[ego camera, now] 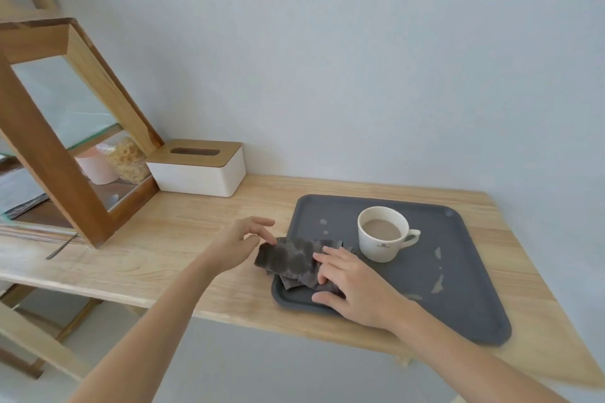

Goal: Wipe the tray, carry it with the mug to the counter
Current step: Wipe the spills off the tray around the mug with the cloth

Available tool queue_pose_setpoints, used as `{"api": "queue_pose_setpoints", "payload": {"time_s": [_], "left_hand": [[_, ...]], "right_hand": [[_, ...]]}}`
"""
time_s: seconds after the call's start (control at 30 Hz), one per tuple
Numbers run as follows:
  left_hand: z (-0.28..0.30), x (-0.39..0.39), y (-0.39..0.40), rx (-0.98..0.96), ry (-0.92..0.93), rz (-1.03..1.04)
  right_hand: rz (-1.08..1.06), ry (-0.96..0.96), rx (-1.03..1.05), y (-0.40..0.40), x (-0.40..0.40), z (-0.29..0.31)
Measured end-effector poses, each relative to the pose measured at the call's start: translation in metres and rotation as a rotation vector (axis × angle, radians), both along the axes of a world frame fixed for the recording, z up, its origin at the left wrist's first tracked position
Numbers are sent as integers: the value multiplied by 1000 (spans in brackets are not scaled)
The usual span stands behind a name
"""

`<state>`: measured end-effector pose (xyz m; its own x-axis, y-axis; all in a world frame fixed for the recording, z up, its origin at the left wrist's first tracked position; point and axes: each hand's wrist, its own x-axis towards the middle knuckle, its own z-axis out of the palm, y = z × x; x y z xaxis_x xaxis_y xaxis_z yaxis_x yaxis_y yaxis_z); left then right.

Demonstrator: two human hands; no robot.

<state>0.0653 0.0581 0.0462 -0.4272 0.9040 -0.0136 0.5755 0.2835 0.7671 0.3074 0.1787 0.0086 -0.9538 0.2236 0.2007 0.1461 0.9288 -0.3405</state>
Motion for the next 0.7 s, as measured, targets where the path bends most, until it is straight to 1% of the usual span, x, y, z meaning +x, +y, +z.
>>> {"api": "queue_pose_setpoints", "payload": {"time_s": [0.07, 0.13, 0.17, 0.23, 0.27, 0.3, 0.37, 0.4, 0.43, 0.47, 0.53, 0.6, 0.7], "left_hand": [[7, 18, 6, 94, 129, -49], [6, 40, 14, 118, 292, -188], [1, 49, 18, 76, 380, -266], [-13, 61, 21, -100, 523, -358], [-21, 64, 21, -183, 579, -373], [-30, 66, 20, -232, 631, -375], [-44, 69, 17, -251, 742, -357], [-47, 70, 16, -225, 786, -341], [-49, 73, 16, -190, 816, -324], [-50, 76, 15, -158, 833, -310], [-54, 82, 15, -132, 830, -322], [-58, 84, 15, -154, 804, -330], [-59, 86, 23, -180, 833, -273]], "right_hand": [[-25, 3, -20, -5, 0, -6], [-25, 14, -65, -12, 2, -8], [-16, 28, -91, -15, 6, -7], [-41, 84, -152, -19, 19, 0], [-98, 169, -172, -20, 29, 3], [-187, 302, -173, -19, 42, 4], [-457, 574, -113, -11, 73, 6], [-615, 640, -83, -2, 89, 5], [-769, 645, -57, 7, 105, 4], [-904, 586, -48, 19, 118, 0], [-1075, 354, -78, 42, 138, -11], [-1109, 167, -130, 54, 145, -22], [-1091, 108, -225, 56, 147, -25]]}}
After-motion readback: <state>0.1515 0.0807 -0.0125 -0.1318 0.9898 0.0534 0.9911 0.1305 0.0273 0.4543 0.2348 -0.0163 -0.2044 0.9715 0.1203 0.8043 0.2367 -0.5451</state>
